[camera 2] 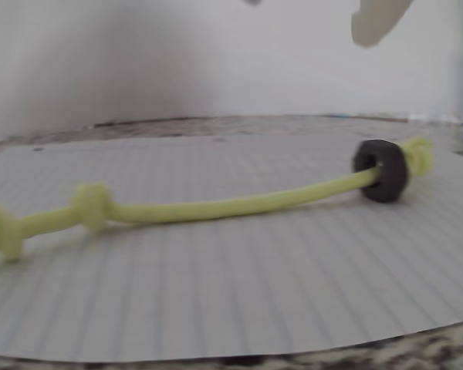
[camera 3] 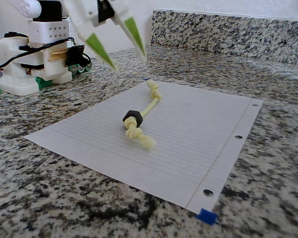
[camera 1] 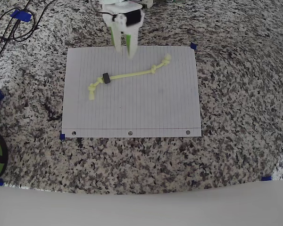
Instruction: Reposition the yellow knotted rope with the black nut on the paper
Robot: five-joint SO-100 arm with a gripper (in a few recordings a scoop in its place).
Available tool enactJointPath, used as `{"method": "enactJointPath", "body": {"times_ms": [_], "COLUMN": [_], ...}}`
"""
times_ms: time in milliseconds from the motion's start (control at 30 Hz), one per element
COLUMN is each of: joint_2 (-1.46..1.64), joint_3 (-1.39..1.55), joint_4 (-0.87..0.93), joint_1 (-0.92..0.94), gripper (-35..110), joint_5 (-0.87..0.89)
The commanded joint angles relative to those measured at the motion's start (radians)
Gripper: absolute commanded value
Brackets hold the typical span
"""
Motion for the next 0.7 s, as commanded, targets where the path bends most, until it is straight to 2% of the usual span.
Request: {"method": "enactJointPath", "body": {"times_ms": [0,433,667], "joint_2": [-0.176,-0.699,-0.865], "joint_3": [-0.107,-0.497,-0.600], "joint_4": [-0.017,-0.058,-0.060], "joint_1": [0.041,0.183,0.207], "gripper": [51,51,50], "joint_5": [-0.011,0.009,0.067]}}
